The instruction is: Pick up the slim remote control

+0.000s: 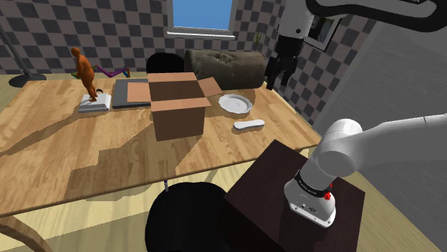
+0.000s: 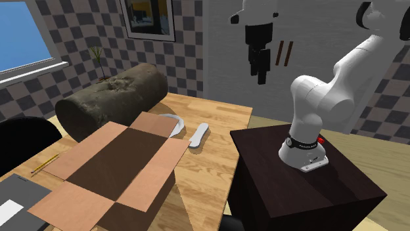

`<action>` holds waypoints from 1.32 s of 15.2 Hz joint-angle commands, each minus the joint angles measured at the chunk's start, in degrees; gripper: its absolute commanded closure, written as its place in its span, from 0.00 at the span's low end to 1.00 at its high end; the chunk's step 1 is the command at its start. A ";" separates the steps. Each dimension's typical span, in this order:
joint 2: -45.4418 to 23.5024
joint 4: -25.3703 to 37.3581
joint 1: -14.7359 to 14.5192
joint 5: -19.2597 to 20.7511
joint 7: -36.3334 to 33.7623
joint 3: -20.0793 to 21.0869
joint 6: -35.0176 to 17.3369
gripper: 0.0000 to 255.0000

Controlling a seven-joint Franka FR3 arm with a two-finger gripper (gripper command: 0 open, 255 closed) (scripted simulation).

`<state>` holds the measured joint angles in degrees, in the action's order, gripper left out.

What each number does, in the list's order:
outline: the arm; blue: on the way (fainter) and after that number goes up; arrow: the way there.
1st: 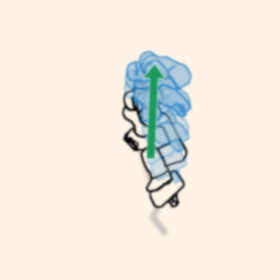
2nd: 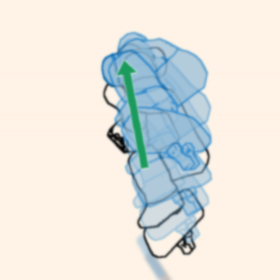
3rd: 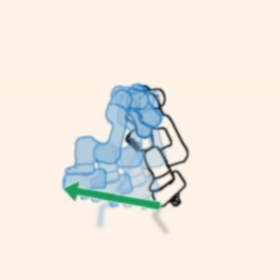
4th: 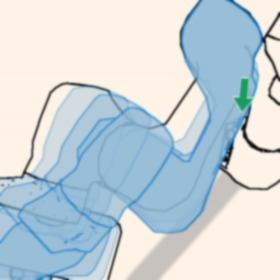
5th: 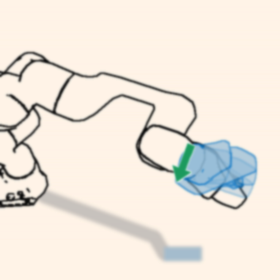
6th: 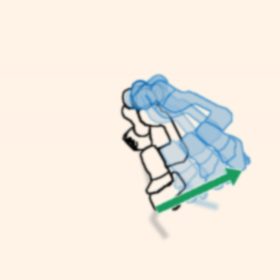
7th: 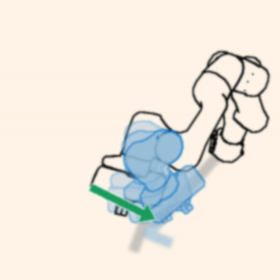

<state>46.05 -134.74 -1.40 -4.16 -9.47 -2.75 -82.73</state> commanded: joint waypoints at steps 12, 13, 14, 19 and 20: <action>0.48 -15.47 -0.86 12.32 25.31 -13.10 -16.22 0.00; -0.26 -16.34 -0.89 13.46 27.57 -14.47 -18.05 0.00; -1.16 -17.11 -0.96 14.58 29.83 -15.88 -19.94 0.00; -7.91 -19.37 -1.92 19.50 41.04 -23.35 -30.28 0.00; -9.70 -19.49 -2.30 20.24 43.32 -24.90 -32.51 0.00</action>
<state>37.69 -153.69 -3.34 15.30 31.58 -26.33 -112.88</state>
